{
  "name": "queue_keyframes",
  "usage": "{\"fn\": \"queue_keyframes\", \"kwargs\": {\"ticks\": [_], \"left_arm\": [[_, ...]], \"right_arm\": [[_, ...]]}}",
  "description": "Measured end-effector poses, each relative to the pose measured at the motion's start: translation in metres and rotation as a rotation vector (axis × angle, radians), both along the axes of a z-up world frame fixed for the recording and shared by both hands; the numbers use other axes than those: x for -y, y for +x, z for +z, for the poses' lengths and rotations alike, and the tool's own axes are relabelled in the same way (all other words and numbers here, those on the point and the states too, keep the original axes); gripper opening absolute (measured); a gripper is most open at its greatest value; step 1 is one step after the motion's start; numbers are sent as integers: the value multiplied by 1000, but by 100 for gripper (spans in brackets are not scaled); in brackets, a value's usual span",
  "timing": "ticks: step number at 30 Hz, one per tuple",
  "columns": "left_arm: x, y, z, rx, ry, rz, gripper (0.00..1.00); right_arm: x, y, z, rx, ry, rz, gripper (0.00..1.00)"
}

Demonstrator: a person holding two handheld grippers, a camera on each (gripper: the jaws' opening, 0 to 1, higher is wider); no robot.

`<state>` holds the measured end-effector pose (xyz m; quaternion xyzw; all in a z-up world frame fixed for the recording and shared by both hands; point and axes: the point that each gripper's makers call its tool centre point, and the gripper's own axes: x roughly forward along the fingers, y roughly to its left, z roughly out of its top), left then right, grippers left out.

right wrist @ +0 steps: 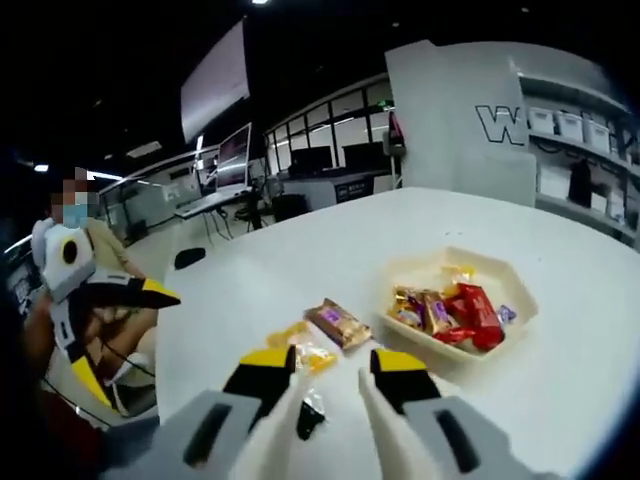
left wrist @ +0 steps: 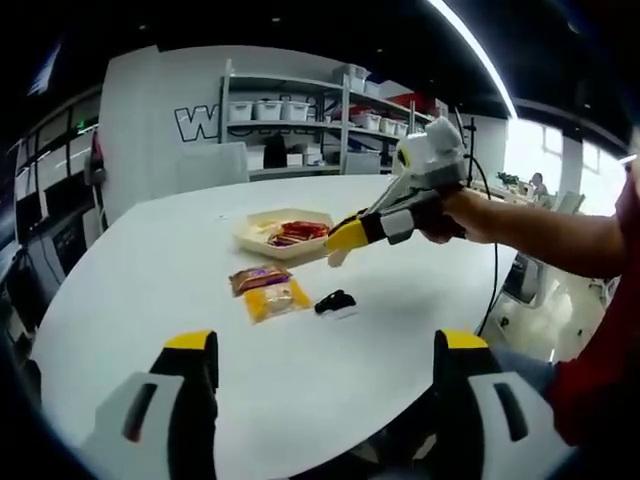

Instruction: Place the target food into the container with the food tongs after gripping and lifting it, then release it inside without dropping or visibly crushing the food.

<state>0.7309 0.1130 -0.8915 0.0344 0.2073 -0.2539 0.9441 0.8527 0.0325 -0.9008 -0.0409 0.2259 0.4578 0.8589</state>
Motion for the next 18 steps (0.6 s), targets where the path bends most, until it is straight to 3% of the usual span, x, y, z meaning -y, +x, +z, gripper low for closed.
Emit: {"fn": "queue_keyframes", "kwargs": {"ticks": [18], "left_arm": [[-2,0,-3,-7,10,-1,86]], "right_arm": [[-13,-21,-30,-44,-25,49,24]]}}
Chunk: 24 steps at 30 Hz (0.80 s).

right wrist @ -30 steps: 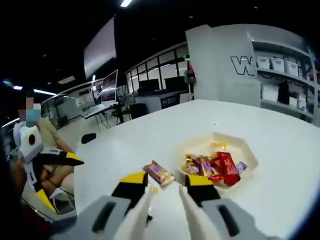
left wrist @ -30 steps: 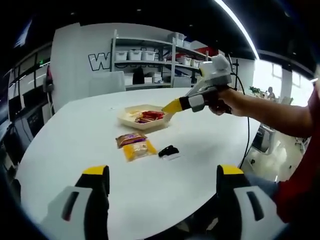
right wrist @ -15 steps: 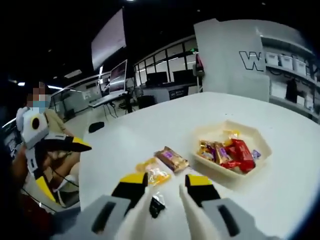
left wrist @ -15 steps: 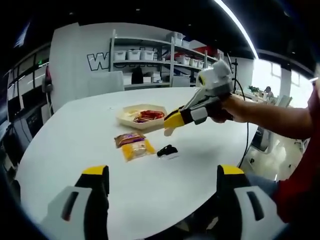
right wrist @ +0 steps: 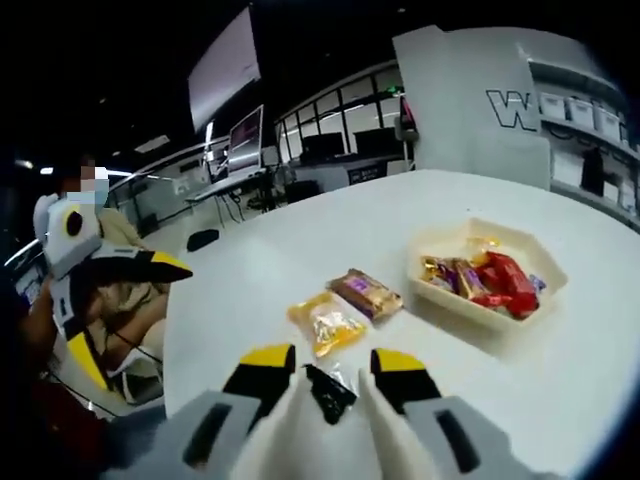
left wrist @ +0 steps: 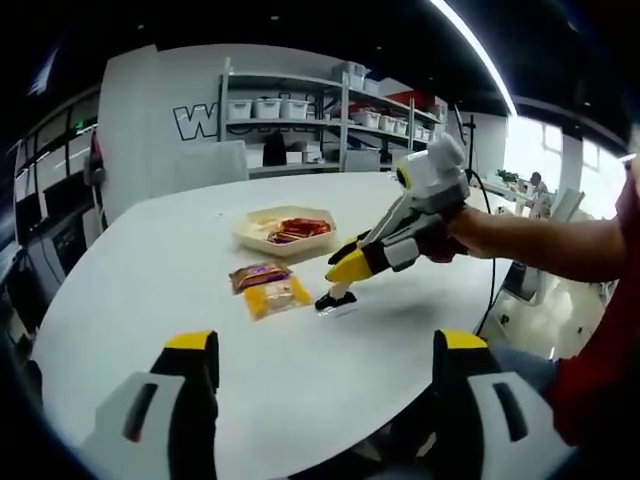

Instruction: Place the target food into the container with the food tongs after gripping and lifting it, then release it inside without dropping or visibly crushing the food.

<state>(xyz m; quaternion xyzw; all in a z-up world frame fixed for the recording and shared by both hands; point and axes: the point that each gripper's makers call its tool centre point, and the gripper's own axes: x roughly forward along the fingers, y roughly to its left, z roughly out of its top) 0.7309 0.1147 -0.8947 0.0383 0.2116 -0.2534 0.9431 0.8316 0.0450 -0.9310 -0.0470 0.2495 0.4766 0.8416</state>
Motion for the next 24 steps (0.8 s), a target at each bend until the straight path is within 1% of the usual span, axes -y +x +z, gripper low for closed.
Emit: {"fn": "queue_keyframes", "kwargs": {"ticks": [4,7,9,11,13,15,18,20,24], "left_arm": [[1,0,-1,-2,-3,-1,86],[2,0,-1,-3,-1,-2,86],[2,0,0,-3,-2,-3,85],[1,0,0,0,0,-2,85],[2,0,0,-1,-4,-3,85],[2,0,0,-3,-1,-4,85],[2,0,-1,-5,-3,-7,85],[3,0,-1,-3,-3,-10,85],[4,0,-1,-3,-3,-10,85]], "right_arm": [[-1,-1,-3,-11,0,4,24],[-1,-2,-8,1,-23,9,24],[1,-2,-8,4,-22,1,24],[3,2,-7,-1,-23,-27,23],[9,7,-7,6,-34,-72,22],[14,10,-7,3,-33,-94,22],[24,15,-7,-27,-12,-157,22],[28,18,-7,-27,-14,-172,22],[34,19,-7,-51,-12,-217,23]]}}
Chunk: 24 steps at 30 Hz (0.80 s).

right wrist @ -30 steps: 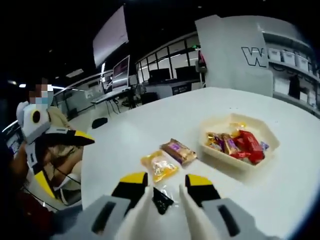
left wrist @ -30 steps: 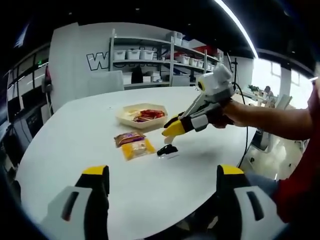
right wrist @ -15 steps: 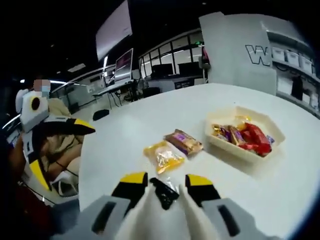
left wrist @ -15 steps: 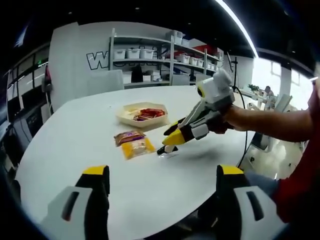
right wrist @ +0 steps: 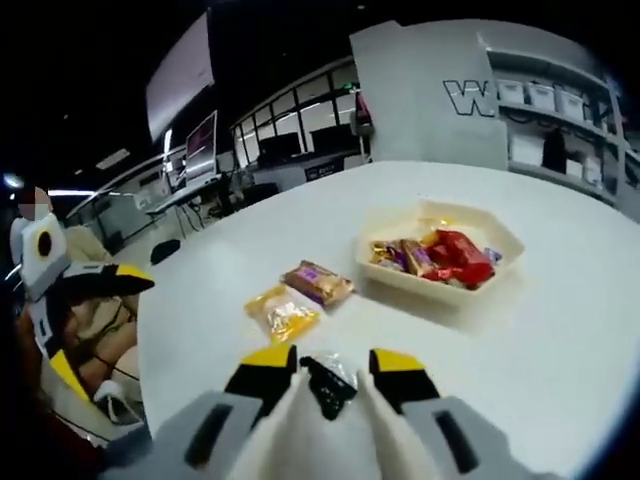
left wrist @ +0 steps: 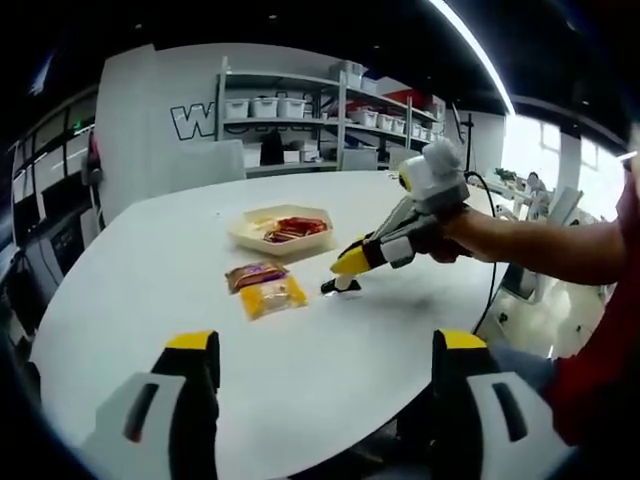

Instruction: Place the target food into the container with the food tongs after gripping and lifting it, then release it inside without dropping or visibly crushing the food.

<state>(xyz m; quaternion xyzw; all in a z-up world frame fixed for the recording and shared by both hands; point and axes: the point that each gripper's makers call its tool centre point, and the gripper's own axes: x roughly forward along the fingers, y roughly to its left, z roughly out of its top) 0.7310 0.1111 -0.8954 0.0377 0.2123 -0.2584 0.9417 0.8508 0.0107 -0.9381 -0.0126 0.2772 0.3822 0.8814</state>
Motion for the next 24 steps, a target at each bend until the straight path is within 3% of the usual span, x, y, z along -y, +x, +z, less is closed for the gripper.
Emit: {"fn": "queue_keyframes", "kwargs": {"ticks": [3,6,10,17,18,21,24], "left_arm": [[1,0,1,3,0,-3,85],[3,-1,1,3,-2,-5,85],[4,-1,1,4,-1,-8,85],[2,0,1,4,-2,-1,85],[1,0,1,5,1,-1,85],[0,0,0,3,0,2,85],[-1,0,-1,1,2,2,85]], "right_arm": [[2,-1,3,-3,8,-16,24],[2,0,9,33,5,-5,25],[-5,-3,7,50,3,49,25],[-8,-3,-4,81,-66,75,25],[-9,-1,0,122,-60,85,25],[-8,-4,-2,101,-60,74,25],[-10,-5,-3,151,-108,110,24]]}}
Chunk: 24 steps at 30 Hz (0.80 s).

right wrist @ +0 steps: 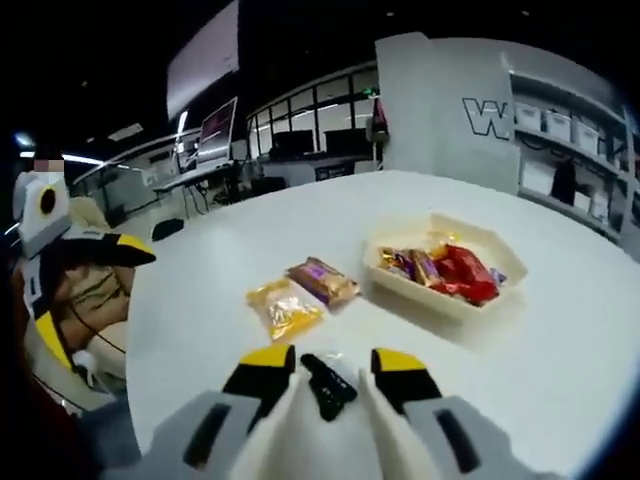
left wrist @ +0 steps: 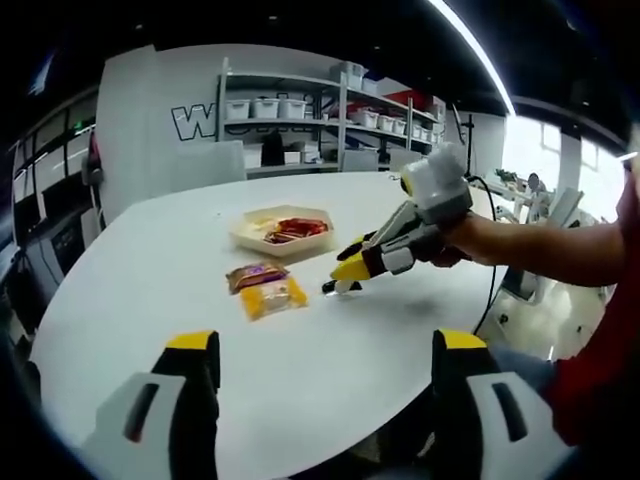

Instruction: Place the target food into the container with the food tongs after gripping and lifting it, then release it inside without dropping or visibly crushing the food.

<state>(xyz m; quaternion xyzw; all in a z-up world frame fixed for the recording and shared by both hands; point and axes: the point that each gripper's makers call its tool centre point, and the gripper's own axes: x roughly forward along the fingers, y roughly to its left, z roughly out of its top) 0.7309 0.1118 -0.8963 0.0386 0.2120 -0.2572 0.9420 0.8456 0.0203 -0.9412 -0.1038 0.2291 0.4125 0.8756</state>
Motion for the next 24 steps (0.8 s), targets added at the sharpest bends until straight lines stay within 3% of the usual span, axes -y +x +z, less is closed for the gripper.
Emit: {"fn": "queue_keyframes", "kwargs": {"ticks": [3,10,12,15,24], "left_arm": [[1,0,-1,-1,-3,-2,85],[-2,2,-3,-5,-2,4,85],[-3,2,-4,-7,-4,4,85],[-3,2,-5,-10,-1,1,85],[-7,4,-4,-7,-5,8,85]], "right_arm": [[1,1,0,-19,17,-47,21],[0,0,0,-24,22,-58,17],[1,2,1,-46,46,-74,17],[0,0,3,-132,135,-108,17],[2,2,14,-119,155,-109,15]]}}
